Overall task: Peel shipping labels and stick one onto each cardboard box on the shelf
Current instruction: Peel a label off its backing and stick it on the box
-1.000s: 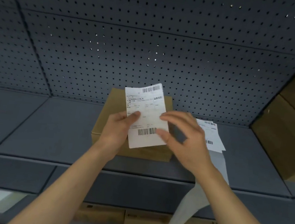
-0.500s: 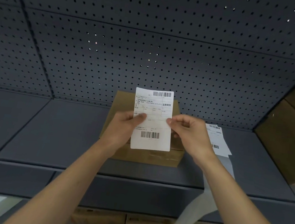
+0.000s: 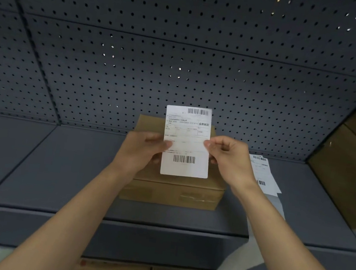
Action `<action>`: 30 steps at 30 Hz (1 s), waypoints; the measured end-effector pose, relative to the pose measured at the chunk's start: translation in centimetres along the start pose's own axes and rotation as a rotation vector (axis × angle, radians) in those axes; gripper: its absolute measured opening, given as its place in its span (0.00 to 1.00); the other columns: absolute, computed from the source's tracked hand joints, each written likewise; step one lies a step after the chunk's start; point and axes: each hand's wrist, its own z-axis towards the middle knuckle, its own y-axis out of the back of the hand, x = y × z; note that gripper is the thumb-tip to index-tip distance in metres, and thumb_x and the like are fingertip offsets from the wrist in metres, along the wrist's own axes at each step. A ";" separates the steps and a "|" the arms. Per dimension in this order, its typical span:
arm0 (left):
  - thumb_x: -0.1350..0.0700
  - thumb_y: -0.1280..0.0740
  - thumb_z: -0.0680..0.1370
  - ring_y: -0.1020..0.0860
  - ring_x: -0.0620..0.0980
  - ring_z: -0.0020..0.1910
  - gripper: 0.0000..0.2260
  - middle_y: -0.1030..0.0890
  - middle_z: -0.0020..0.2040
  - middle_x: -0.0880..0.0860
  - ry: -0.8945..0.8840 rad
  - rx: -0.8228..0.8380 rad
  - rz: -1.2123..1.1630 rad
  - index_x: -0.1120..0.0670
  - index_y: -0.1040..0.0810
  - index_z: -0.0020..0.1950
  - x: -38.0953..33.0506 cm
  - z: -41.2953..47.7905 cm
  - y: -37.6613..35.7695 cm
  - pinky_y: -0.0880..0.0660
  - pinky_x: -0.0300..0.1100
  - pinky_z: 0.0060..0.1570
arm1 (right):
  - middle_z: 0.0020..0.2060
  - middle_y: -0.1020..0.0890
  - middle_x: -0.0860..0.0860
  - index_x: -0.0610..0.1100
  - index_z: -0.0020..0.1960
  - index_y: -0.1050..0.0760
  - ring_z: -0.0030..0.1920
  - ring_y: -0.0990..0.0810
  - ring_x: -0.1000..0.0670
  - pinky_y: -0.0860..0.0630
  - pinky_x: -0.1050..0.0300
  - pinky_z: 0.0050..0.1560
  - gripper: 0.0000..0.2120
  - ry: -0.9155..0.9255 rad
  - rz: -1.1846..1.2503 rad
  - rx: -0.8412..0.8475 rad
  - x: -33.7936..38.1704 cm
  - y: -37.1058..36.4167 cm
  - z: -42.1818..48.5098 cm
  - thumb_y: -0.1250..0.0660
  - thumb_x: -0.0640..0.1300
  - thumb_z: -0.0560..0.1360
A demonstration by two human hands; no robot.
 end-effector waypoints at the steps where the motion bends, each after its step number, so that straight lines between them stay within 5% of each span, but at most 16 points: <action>1: 0.57 0.29 0.78 0.17 0.41 0.39 0.07 0.13 0.47 0.50 -0.017 -0.015 0.030 0.56 0.16 0.54 0.0 0.1 0.2 0.21 0.41 0.43 | 0.40 0.15 0.48 0.43 0.47 0.18 0.37 0.19 0.53 0.21 0.60 0.40 0.04 -0.009 -0.002 0.004 -0.1 0.0 0.2 0.30 0.43 0.77; 7: 0.61 0.27 0.76 0.21 0.41 0.30 0.03 0.13 0.43 0.53 0.017 -0.081 0.075 0.59 0.17 0.49 0.5 1.0 0.9 0.23 0.38 0.36 | 0.42 0.13 0.48 0.40 0.48 0.18 0.39 0.18 0.53 0.23 0.63 0.37 0.06 -0.107 0.051 0.084 -0.3 -0.8 1.2 0.27 0.43 0.75; 14: 0.62 0.25 0.74 0.15 0.49 0.45 0.08 0.13 0.46 0.49 0.027 -0.066 0.153 0.55 0.19 0.52 1.1 2.0 1.9 0.20 0.41 0.41 | 0.44 0.14 0.47 0.35 0.52 0.20 0.40 0.17 0.55 0.24 0.66 0.33 0.14 -0.162 0.034 0.197 0.0 -1.8 2.5 0.22 0.37 0.69; 19: 0.63 0.24 0.72 0.16 0.43 0.44 0.17 0.14 0.47 0.49 -0.040 -0.053 0.250 0.52 0.23 0.58 1.5 2.4 1.7 0.23 0.35 0.36 | 0.46 0.14 0.45 0.35 0.53 0.21 0.40 0.16 0.53 0.24 0.67 0.34 0.17 -0.187 -0.028 0.236 -0.4 -2.3 3.3 0.21 0.35 0.67; 30: 0.63 0.23 0.70 0.20 0.33 0.41 0.30 0.16 0.40 0.41 -0.073 -0.029 0.351 0.48 0.27 0.69 1.8 2.7 1.2 0.27 0.30 0.41 | 0.43 0.15 0.47 0.35 0.53 0.21 0.38 0.17 0.56 0.24 0.68 0.37 0.20 -0.170 -0.079 0.230 -1.3 -2.4 3.5 0.20 0.32 0.64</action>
